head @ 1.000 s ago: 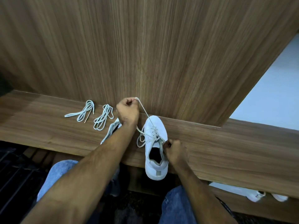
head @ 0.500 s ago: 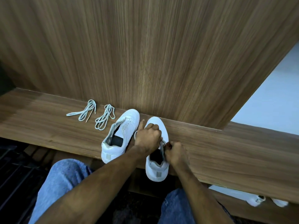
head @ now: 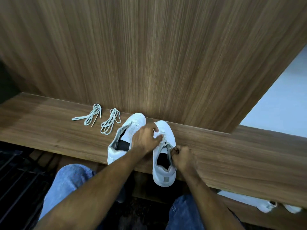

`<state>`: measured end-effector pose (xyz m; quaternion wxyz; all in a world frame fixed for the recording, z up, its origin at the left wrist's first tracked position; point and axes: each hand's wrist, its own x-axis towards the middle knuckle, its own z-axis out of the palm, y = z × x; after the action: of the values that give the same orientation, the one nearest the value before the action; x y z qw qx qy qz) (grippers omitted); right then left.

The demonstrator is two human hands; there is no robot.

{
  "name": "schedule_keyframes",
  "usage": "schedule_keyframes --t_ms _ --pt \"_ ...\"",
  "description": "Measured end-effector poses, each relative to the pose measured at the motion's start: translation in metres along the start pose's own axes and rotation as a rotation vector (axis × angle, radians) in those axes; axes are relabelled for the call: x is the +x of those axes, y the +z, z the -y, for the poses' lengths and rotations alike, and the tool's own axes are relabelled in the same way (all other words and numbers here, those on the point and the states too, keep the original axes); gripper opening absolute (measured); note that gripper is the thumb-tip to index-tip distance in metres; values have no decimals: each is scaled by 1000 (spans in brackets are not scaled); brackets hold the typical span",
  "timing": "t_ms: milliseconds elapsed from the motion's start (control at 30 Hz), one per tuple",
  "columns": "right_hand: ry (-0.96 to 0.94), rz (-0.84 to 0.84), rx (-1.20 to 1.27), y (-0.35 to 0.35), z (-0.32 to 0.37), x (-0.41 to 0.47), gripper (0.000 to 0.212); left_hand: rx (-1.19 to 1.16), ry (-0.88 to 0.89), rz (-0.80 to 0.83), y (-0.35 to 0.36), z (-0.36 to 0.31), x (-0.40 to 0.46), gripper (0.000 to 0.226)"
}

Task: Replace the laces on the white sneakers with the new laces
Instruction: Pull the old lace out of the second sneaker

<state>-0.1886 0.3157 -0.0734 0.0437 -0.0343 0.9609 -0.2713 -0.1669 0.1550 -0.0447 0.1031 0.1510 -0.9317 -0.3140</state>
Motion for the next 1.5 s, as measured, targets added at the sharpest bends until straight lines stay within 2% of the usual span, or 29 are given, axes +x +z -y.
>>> schedule_keyframes --t_ms 100,200,300,467,600,700,800,933,1000,1067,1200,1333,1400,1500 --pt "4 1 -12 1 -1 0 23 130 -36 154 16 3 -18 27" --pt "-13 -2 -28 0 -1 0 23 -5 -198 118 19 9 -24 30" --pt "-52 3 -64 -1 1 1 22 -45 -225 100 23 11 -30 35" --pt "-281 30 -241 -8 14 5 38 -108 -270 98 24 3 -40 28" --pt "-527 71 -439 -3 23 7 28 -130 -296 122 18 0 -39 27" --pt "-540 75 -518 -1 28 7 22 -130 -292 159 15 -1 -39 25" --pt "-446 30 -360 1 30 9 18 -118 -305 176 18 1 -38 23" --pt "24 14 259 -2 21 17 15 -95 -314 157 21 0 -39 27" --pt "151 12 467 -1 13 22 10 -67 -307 156 23 1 -39 27" --pt "106 43 440 -2 11 23 5 -44 -303 152 23 0 -39 27" --pt "-246 137 128 -10 13 17 28 -33 -303 138 25 1 -40 26" --pt "-477 184 -229 -3 14 14 16 -19 -298 134 25 0 -40 24" --pt "-479 169 -197 0 14 17 15 -29 -300 142 26 0 -39 24" --pt "-310 118 203 -2 11 21 14 -48 -310 138 25 2 -39 28"
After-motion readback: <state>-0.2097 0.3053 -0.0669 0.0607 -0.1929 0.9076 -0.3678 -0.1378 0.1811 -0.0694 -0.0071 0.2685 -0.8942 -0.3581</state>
